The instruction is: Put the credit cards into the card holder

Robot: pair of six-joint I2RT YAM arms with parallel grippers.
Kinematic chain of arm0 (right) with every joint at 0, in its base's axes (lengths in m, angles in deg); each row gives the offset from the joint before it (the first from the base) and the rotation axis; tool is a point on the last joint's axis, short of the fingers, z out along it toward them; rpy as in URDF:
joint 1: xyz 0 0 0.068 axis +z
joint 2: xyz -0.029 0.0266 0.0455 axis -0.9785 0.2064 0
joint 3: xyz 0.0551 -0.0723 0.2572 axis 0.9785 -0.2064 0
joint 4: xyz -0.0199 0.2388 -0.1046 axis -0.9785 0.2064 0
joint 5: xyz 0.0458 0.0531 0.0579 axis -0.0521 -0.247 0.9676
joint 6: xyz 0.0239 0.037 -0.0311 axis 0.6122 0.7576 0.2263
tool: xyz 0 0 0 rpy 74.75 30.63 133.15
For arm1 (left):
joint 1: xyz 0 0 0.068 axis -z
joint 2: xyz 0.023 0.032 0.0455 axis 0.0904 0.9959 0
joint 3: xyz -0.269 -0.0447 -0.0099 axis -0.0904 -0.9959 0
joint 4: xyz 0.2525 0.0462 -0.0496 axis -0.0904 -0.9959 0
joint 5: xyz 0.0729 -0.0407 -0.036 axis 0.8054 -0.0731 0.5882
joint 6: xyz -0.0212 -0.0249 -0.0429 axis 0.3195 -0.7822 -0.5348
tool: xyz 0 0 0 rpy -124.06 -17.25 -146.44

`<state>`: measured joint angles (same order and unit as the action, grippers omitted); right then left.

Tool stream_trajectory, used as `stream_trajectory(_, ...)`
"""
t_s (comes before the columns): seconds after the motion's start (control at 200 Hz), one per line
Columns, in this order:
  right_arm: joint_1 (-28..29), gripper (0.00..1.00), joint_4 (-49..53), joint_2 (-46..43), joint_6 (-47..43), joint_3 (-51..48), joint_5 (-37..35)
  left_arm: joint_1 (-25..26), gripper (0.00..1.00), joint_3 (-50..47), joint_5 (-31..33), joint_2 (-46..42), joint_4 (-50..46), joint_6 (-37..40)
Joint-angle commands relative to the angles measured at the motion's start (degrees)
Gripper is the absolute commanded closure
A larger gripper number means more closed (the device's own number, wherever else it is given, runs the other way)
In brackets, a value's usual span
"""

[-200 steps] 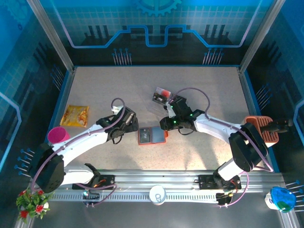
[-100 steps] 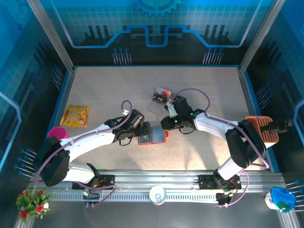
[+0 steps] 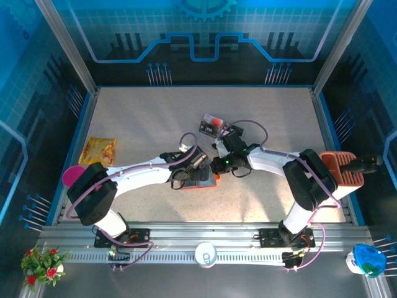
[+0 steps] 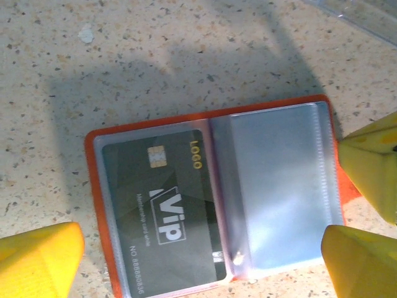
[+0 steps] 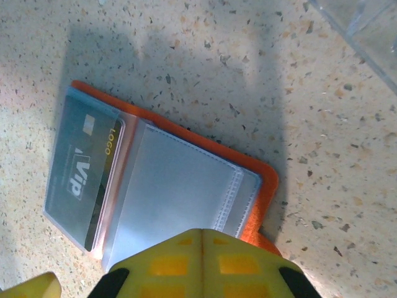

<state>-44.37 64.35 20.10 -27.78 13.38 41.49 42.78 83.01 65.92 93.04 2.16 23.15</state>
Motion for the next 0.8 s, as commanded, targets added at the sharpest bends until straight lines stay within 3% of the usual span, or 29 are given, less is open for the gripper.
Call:
stream_trajectory(0.0,0.8,0.97,-0.5,1.2,-0.4,1.5,0.8,0.3,0.01,1.4,2.0,0.9,-2.7,1.4)
stream_trajectory(0.795,1.3,0.95,-0.2,0.5,0.6,1.1,0.3,-1.2,0.01,0.2,3.9,1.0,-3.2,1.1)
